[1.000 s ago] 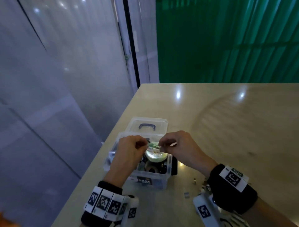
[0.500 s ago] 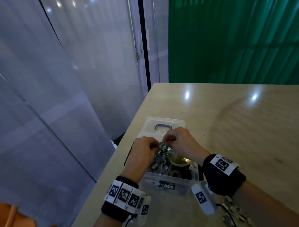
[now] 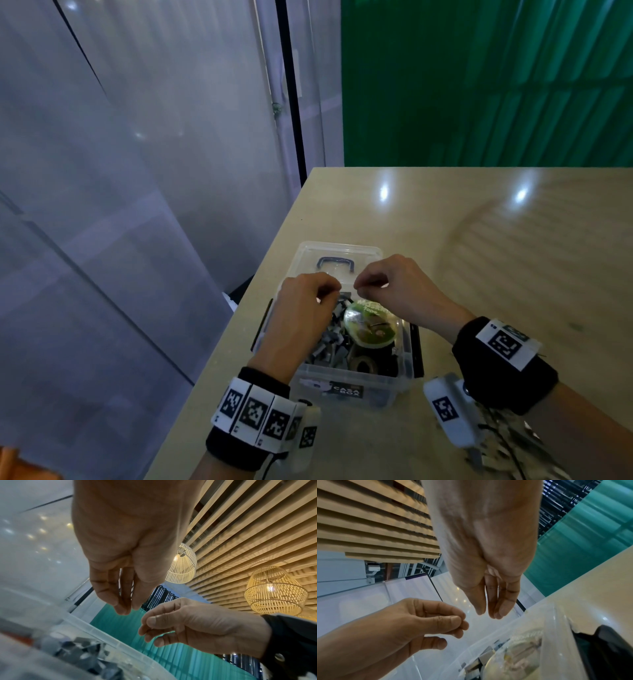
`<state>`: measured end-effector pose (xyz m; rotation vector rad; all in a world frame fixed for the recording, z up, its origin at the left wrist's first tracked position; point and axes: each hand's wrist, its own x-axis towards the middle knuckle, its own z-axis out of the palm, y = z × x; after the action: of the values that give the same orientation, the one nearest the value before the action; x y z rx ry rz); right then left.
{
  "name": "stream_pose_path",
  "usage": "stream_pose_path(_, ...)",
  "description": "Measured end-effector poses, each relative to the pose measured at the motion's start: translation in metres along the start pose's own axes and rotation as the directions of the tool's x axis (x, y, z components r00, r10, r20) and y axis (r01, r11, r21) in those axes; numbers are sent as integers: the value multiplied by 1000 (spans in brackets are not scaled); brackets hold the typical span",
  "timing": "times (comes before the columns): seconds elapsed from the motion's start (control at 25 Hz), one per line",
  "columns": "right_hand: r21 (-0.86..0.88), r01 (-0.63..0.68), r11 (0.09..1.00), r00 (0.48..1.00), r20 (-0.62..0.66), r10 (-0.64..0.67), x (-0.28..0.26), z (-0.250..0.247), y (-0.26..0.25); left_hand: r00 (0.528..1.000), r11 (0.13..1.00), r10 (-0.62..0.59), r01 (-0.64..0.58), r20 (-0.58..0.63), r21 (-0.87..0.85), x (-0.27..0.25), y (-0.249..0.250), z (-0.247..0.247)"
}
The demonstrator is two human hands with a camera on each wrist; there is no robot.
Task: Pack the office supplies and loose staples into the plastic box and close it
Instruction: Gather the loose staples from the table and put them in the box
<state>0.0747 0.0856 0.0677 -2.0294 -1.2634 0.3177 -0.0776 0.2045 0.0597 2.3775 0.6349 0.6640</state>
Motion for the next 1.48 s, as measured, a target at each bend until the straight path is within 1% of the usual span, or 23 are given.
stream_pose_path(0.16, 26, 22, 999, 1000, 22, -23, -29, -28, 8, 998, 997, 52, -50, 40, -52, -2, 34, 25)
stream_pose_path(0.28, 37, 8, 999, 999, 37, -9, -57, -56, 27, 992, 993, 105, -101, 72, -58, -8, 63, 52)
stream_pose_path(0.4, 46, -60, 997, 995, 76, 57, -97, -83, 61, 974, 982, 171, -158, 151, -99, -30, 108, 83)
stream_pose_path(0.48, 20, -126, 992, 985, 118, 122, -122, -92, 87, 956, 980, 182, -157, 231, -123, -46, 129, 109)
stream_pose_path(0.56, -47, -179, 983, 969, 165, 184, -140, -92, 113, 941, 989, 142, -120, 308, -92, -56, 130, 139)
stream_pose_path(0.68, -137, -237, 962, 945, 197, 261, -165, -84, 147, 914, 998, 0, -23, 405, 52, -73, 120, 181)
stream_pose_path(0.76, -237, -283, 930, 921, 204, 332, -174, -78, 164, 880, 991, -85, 26, 467, 132, -78, 115, 199)
stream_pose_path(0.84, -297, -322, 899, 885, 244, 397, -179, -73, 174, 844, 982, -109, 11, 526, 186, -82, 106, 213)
stream_pose_path(0.92, -317, -323, 892, 868, 276, 413, -183, -66, 178, 823, 977, -105, -21, 558, 214, -85, 98, 222)
stream_pose_path(0.96, -329, -317, 889, 869, 273, 412, -185, -62, 181, 820, 973, -106, -32, 562, 230, -85, 94, 225)
stream_pose_path(1.0, -362, -303, 882, 872, 267, 409, -186, -59, 182, 828, 972, -108, -28, 550, 234, -85, 91, 228)
stream_pose_path(1.08, -428, -274, 861, 881, 247, 403, -185, -55, 182, 854, 974, -104, -16, 509, 226, -85, 88, 230)
stream_pose_path(1.12, -434, -271, 859, 889, 229, 396, -184, -52, 183, 864, 972, -95, -26, 494, 233, -86, 87, 232)
stream_pose_path(1.28, -432, -293, 853, 913, 140, 384, -186, -43, 182, 890, 961, -95, -36, 445, 276, -84, 91, 235)
stream_pose_path(1.36, -450, -304, 839, 916, 103, 388, -185, -44, 180, 906, 957, -109, -15, 408, 289, -81, 95, 238)
stream_pose_path(1.48, -484, -320, 815, 917, 59, 395, -188, -43, 175, 913, 952, -149, 28, 381, 305, -79, 97, 240)
